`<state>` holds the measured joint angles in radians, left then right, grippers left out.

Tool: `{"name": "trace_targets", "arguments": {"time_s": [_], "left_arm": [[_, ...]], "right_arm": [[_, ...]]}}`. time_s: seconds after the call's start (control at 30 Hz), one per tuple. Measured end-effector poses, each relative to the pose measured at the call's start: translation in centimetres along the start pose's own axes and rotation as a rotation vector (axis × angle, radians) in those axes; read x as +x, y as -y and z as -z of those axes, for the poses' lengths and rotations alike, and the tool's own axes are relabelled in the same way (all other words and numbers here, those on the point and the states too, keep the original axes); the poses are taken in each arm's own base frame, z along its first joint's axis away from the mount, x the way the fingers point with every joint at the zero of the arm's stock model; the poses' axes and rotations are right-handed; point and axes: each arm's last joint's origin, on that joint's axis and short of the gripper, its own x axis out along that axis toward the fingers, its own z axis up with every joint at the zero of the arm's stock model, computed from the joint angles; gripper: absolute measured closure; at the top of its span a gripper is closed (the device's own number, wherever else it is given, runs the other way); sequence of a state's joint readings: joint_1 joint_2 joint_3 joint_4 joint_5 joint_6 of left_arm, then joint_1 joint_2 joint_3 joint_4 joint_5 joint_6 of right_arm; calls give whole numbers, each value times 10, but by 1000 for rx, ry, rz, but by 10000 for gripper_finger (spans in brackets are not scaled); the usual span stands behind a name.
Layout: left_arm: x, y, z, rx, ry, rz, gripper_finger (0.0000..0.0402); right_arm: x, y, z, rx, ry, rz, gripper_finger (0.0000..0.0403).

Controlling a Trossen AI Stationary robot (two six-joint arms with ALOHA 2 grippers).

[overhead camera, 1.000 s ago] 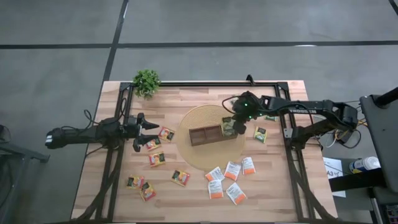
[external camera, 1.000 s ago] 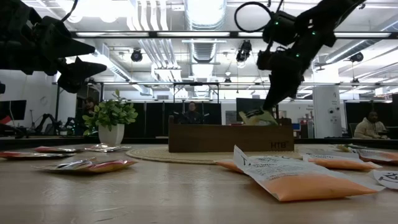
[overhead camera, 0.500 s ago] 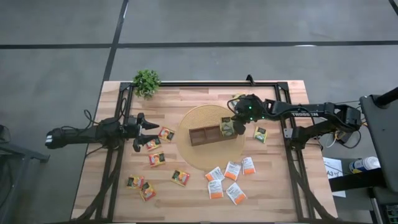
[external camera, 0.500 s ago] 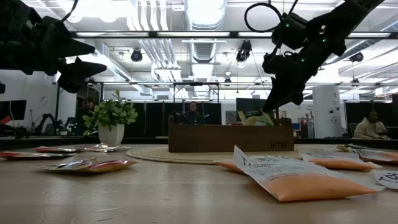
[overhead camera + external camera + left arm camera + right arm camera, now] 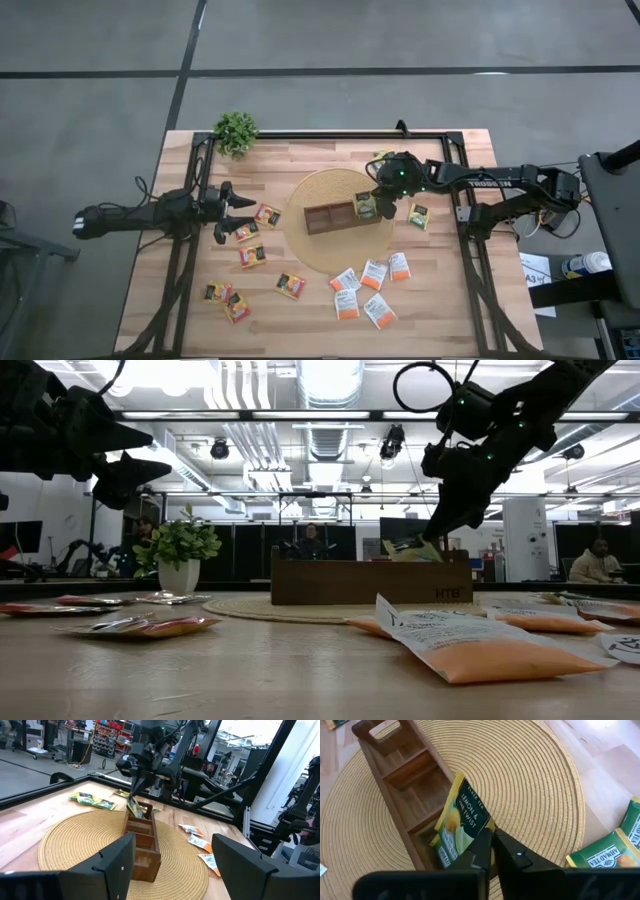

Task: Pick & Place Tea
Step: Put the yellow tea bag into the right section of the wooden organizer

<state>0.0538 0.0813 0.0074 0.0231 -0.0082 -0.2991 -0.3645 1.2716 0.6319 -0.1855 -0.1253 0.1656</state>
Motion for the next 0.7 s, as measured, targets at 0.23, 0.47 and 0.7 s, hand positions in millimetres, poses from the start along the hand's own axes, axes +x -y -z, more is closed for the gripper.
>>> {"name": "trace_targets", "arguments": {"time_s": [0.23, 0.47, 0.7], "left_arm": [[0, 0, 0, 0, 0, 0, 145], [0, 0, 0, 0, -1, 0, 145], [0, 0, 0, 0, 0, 0, 145]], "right_arm": [[0, 1, 8, 20, -80, 14, 288], [-8, 1, 11, 27, -110, 15, 209], [-28, -1, 14, 21, -105, 12, 184]]}}
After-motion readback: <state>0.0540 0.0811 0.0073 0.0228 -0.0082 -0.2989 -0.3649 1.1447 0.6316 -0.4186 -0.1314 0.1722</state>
